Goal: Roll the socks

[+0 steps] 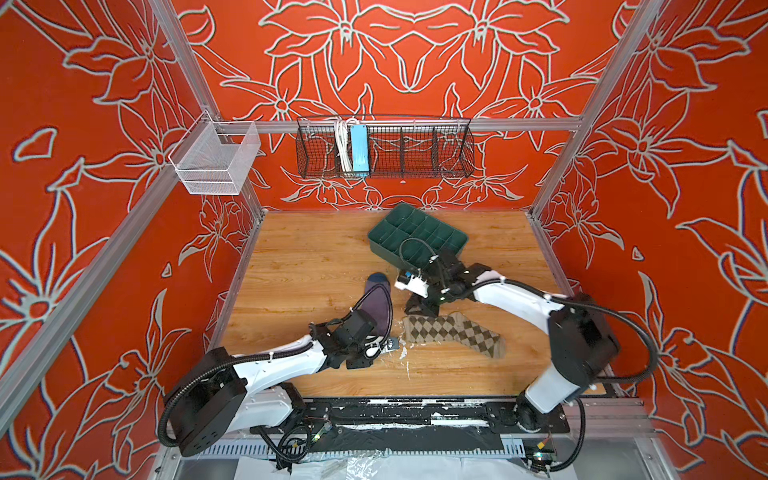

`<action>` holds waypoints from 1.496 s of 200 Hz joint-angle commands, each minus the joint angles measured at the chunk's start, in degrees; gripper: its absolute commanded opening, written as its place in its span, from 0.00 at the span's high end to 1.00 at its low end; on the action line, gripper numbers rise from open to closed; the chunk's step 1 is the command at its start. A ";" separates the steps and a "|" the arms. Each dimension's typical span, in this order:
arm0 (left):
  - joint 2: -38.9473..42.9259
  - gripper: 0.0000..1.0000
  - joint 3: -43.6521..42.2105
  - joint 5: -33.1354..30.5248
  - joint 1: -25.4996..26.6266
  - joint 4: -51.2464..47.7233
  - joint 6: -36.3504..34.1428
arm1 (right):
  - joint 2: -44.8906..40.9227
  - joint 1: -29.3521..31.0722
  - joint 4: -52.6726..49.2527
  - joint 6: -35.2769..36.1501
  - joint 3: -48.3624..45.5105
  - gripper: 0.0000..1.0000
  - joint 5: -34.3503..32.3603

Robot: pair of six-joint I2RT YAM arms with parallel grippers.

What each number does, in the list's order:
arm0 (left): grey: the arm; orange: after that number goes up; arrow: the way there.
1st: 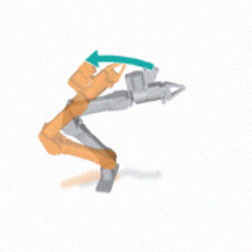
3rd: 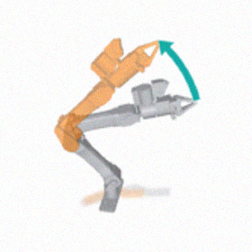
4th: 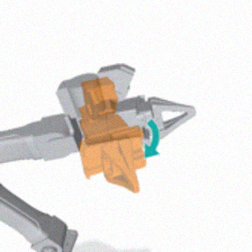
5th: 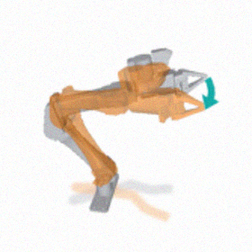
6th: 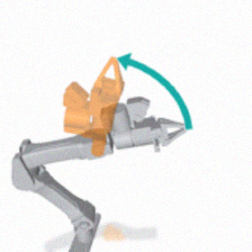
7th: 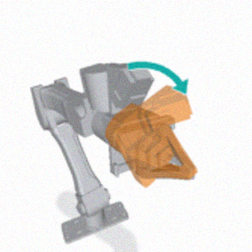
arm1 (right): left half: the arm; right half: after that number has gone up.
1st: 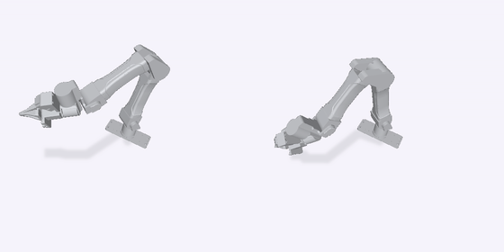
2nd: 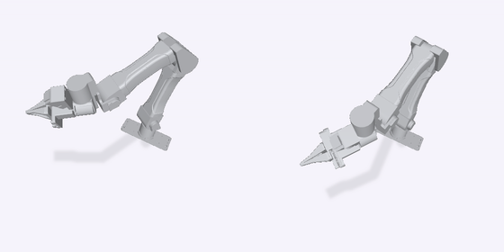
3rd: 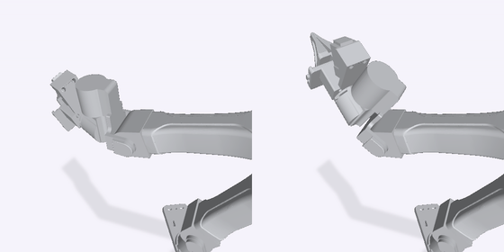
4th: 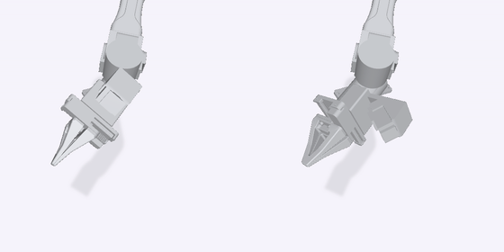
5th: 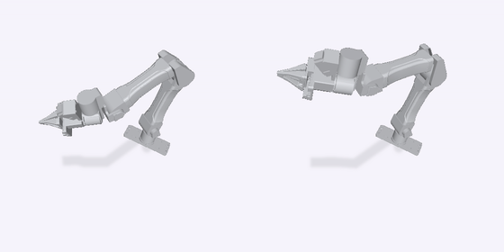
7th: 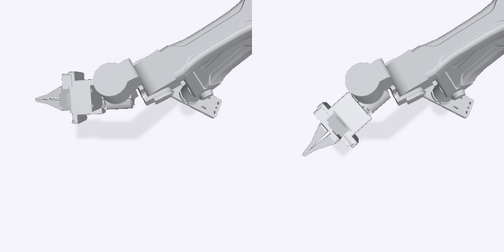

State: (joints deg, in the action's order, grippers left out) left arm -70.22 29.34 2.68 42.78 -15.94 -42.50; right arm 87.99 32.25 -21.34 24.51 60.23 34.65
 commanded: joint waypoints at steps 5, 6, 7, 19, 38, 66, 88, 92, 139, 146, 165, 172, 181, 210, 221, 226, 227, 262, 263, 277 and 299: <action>-2.71 1.00 3.00 8.27 -3.47 -8.37 -1.18 | -12.65 -0.58 12.41 -5.15 -6.90 0.70 -11.57; -2.86 1.00 3.09 8.42 -3.57 -8.48 -1.09 | -13.23 -0.59 12.70 -5.12 -7.19 0.70 -12.00; -2.97 1.00 3.22 8.54 -3.67 -8.57 -1.09 | -13.74 -0.60 12.89 -5.02 -7.48 0.69 -12.34; -4.44 1.00 4.39 10.77 -4.97 -9.99 -0.88 | -20.11 -0.60 15.30 -3.17 -10.83 0.66 -14.77; -6.68 1.00 6.25 13.29 -6.63 -11.73 -0.56 | -29.17 -0.52 16.28 3.30 -15.42 0.60 -13.09; -10.04 1.00 9.70 18.26 -9.82 -14.72 -0.21 | -39.11 1.58 11.30 13.94 -19.36 0.59 -9.62; -12.38 1.00 11.92 20.91 -11.56 -16.54 -0.20 | -43.32 8.52 4.35 23.74 -20.61 0.58 -14.98; -12.88 1.00 12.31 21.19 -11.73 -16.84 -0.21 | -43.59 10.41 3.43 25.25 -20.84 0.57 -16.91; -18.39 1.00 16.81 22.99 -12.64 -19.47 0.16 | -35.11 29.28 3.82 30.09 -24.01 0.53 -32.77; -18.86 1.00 17.09 22.95 -12.71 -19.49 0.38 | -32.64 31.14 6.81 29.83 -24.40 0.52 -34.21; -19.58 1.00 17.60 22.55 -12.81 -19.39 0.97 | -25.48 33.83 15.46 28.92 -25.06 0.50 -34.66; -19.69 1.00 17.76 22.55 -12.81 -19.32 1.06 | -22.70 34.18 18.45 28.56 -24.89 0.50 -34.53; -19.83 1.00 17.82 22.72 -12.81 -19.24 1.10 | -19.14 34.37 22.17 28.06 -24.32 0.50 -34.62; -20.30 1.00 17.91 23.47 -12.90 -19.21 1.28 | -8.22 34.45 29.41 28.44 -21.07 0.52 -37.64; -20.31 1.00 17.93 23.75 -12.98 -19.12 1.28 | -4.99 34.46 31.98 29.41 -20.44 0.52 -39.02; -20.40 1.00 17.94 23.85 -13.07 -19.20 1.28 | -3.62 34.46 33.40 29.96 -20.45 0.52 -39.71; -20.40 1.00 17.94 23.86 -13.08 -19.21 1.28 | -3.35 34.46 33.83 30.01 -20.48 0.52 -39.86; -20.60 1.00 18.03 24.40 -13.08 -19.22 1.46 | 4.64 34.32 39.62 31.98 -19.25 0.52 -42.21; -20.63 1.00 17.99 24.35 -13.08 -19.22 1.50 | 4.86 34.35 39.62 31.99 -19.13 0.52 -42.21; -20.62 1.00 18.02 24.30 -13.06 -19.21 1.54 | 7.57 34.37 39.80 32.08 -18.18 0.52 -41.98; -20.45 1.00 18.11 24.56 -13.08 -19.21 1.63 | 10.58 34.37 39.88 31.74 -16.99 0.57 -42.02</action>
State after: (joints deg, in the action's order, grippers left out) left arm -89.76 47.16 25.69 29.93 -33.63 -40.84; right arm 95.74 66.37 15.88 55.29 40.99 -5.85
